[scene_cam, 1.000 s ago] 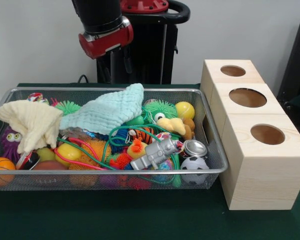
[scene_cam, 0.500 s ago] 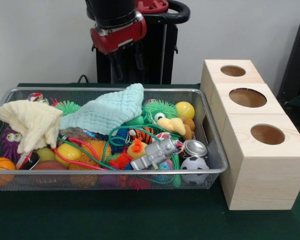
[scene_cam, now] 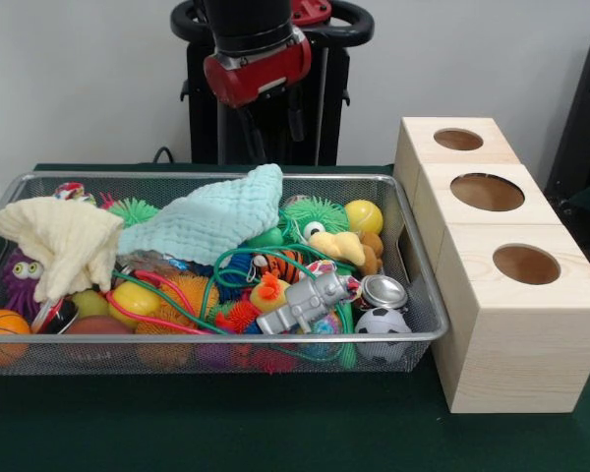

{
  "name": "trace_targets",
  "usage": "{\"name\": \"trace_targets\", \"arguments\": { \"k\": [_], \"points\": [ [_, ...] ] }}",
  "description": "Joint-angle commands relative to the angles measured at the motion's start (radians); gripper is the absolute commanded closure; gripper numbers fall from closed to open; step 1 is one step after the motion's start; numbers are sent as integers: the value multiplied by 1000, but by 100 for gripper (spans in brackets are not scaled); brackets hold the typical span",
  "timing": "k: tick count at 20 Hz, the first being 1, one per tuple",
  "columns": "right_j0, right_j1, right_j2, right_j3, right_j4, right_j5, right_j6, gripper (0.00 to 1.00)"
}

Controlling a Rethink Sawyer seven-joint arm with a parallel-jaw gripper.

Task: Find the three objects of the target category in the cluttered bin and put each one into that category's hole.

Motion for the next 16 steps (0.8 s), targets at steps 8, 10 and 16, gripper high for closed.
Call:
{"name": "trace_targets", "arguments": {
  "k": [8,10,16],
  "points": [
    [105,27,-240,118,-76,-293,210,0],
    [128,25,-271,112,-69,-310,216,0],
    [238,-21,-365,98,-7,-312,274,0]
  ]
}}
